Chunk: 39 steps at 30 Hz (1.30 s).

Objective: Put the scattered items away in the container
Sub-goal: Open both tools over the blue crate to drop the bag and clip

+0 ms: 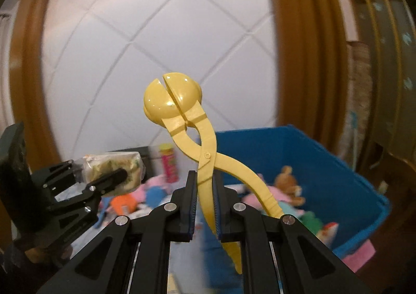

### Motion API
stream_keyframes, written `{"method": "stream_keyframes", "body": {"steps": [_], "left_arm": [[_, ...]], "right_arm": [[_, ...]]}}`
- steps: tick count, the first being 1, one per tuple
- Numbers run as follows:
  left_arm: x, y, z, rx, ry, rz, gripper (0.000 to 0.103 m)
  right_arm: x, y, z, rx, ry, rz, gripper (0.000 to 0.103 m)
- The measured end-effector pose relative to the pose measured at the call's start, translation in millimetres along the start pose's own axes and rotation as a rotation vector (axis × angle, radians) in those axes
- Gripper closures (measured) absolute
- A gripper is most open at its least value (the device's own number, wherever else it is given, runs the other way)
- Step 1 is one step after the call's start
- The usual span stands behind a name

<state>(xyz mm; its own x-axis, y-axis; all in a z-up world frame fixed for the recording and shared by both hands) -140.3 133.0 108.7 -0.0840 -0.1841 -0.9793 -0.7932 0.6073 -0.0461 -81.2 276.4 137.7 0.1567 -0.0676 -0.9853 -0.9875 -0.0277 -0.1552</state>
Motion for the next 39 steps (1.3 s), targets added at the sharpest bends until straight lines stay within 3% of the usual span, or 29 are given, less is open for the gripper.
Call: {"method": "stream_keyframes", "body": {"steps": [6,14,15,16,17,18,19,20,31,39], "left_arm": [[-21,79,60,-0.008,-0.002,-0.047,0.085],[-15,136,82,-0.054,-0.046,-0.141,0.084],[-14,141,82,-0.063,-0.047,-0.155,0.07],[-12,143,83,-0.079,-0.039,-0.161,0.043],[-11,146,84,-0.096,-0.032,-0.166,0.025],[-11,145,85,-0.11,-0.025,-0.16,0.0],[-15,141,87,-0.12,-0.019,-0.137,0.0],[-17,137,88,-0.127,-0.016,-0.124,0.0],[-23,122,88,-0.216,0.013,-0.147,0.0],[-17,95,87,-0.259,-0.009,-0.135,0.0]], "right_arm": [[-11,27,99,0.071,0.041,-0.053,0.092],[-2,72,186,0.101,0.115,-0.147,0.091],[1,78,193,0.096,0.13,-0.162,0.087],[2,81,197,0.094,0.14,-0.167,0.076],[3,83,199,0.089,0.145,-0.167,0.071],[2,83,200,0.084,0.148,-0.163,0.06],[1,82,198,0.079,0.144,-0.154,0.051],[-1,81,196,0.075,0.135,-0.145,0.049],[-17,64,184,0.016,0.141,-0.069,0.046],[-7,37,161,0.023,0.092,-0.029,0.041]]}}
Point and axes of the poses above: each gripper's, at about its wrist camera, not at the fingertips, and y roughly the way its jaws point, z to its right, x to its underside, the point moved 1 cm from there along y, roughly the way its jaws point, and after that the axes turned 13 degrees about z, right-handed, at the moved point
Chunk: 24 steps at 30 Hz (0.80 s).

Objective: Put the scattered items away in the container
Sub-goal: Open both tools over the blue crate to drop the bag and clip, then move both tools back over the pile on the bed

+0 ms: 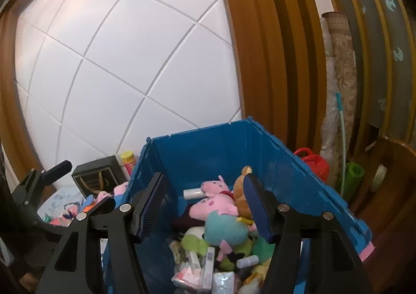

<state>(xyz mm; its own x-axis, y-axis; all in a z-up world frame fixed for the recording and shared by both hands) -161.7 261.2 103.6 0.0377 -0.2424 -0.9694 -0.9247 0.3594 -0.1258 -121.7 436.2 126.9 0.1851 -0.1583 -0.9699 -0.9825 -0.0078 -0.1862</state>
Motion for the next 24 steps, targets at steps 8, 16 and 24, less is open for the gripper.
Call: {"method": "stream_keyframes", "body": {"steps": [8,16,24], "left_arm": [[14,-32,-13,-0.051,-0.02,0.012,0.0],[35,-66,-38,-0.13,-0.078,0.021,0.0],[56,-86,-63,-0.177,-0.097,0.012,0.0]], "right_arm": [[24,-18,-18,0.009,-0.026,0.02,0.034],[42,-36,-39,0.004,-0.061,0.064,0.029],[52,-40,-62,-0.027,-0.074,0.065,0.028]]}}
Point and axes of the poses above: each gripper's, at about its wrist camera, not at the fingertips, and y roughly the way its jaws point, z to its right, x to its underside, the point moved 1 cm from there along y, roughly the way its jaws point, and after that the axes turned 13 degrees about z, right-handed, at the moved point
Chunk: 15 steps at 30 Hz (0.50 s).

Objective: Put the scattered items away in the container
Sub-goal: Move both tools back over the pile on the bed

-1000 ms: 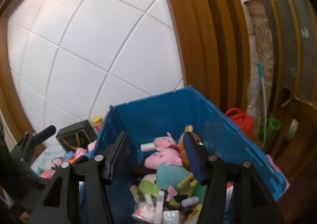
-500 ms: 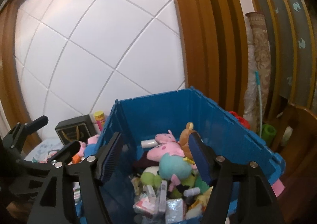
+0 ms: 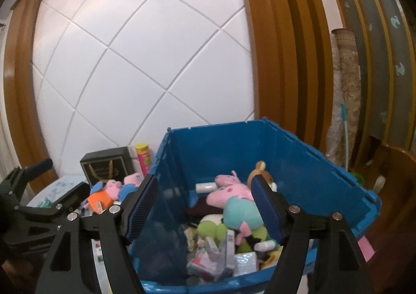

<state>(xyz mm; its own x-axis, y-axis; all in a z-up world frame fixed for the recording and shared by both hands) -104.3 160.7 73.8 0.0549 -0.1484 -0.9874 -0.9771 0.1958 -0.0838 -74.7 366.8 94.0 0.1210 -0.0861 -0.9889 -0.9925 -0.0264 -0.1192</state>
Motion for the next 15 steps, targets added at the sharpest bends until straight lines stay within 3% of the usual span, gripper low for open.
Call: {"method": "stream_keyframes", "body": {"steps": [9,15], "left_arm": [[17,-15,-49,-0.01,-0.017,0.0,0.0],[37,-29,-106,-0.05,-0.032,-0.013,0.0]], "right_arm": [[4,-2,-43,0.006,-0.021,0.01,0.023],[8,0,-89,-0.013,-0.045,0.009,0.023]]}}
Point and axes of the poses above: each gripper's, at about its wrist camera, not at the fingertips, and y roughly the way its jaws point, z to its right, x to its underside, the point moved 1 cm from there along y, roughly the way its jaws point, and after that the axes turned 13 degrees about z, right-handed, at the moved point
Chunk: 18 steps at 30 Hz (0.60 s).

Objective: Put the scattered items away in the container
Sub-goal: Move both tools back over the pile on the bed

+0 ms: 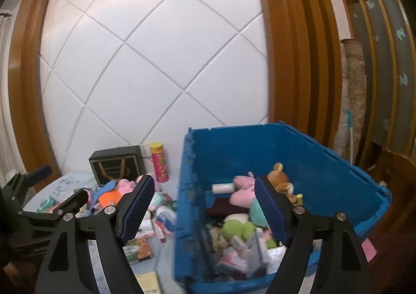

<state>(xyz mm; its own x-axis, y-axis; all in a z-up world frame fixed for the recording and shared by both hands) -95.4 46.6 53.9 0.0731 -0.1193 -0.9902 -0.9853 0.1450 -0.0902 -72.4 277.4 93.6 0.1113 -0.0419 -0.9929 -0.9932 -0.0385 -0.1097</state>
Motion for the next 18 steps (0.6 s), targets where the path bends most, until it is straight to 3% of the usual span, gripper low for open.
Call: {"method": "stream_keyframes", "body": {"steps": [9,18], "left_arm": [[47,-22,-116,-0.132,0.014,-0.063,0.0],[104,-34,-198,-0.184,0.022,-0.137,0.0]], "right_arm": [[20,14,-79,-0.091,-0.032,-0.02,0.018],[76,46,-145,-0.191,-0.034,-0.149,0.018]]}}
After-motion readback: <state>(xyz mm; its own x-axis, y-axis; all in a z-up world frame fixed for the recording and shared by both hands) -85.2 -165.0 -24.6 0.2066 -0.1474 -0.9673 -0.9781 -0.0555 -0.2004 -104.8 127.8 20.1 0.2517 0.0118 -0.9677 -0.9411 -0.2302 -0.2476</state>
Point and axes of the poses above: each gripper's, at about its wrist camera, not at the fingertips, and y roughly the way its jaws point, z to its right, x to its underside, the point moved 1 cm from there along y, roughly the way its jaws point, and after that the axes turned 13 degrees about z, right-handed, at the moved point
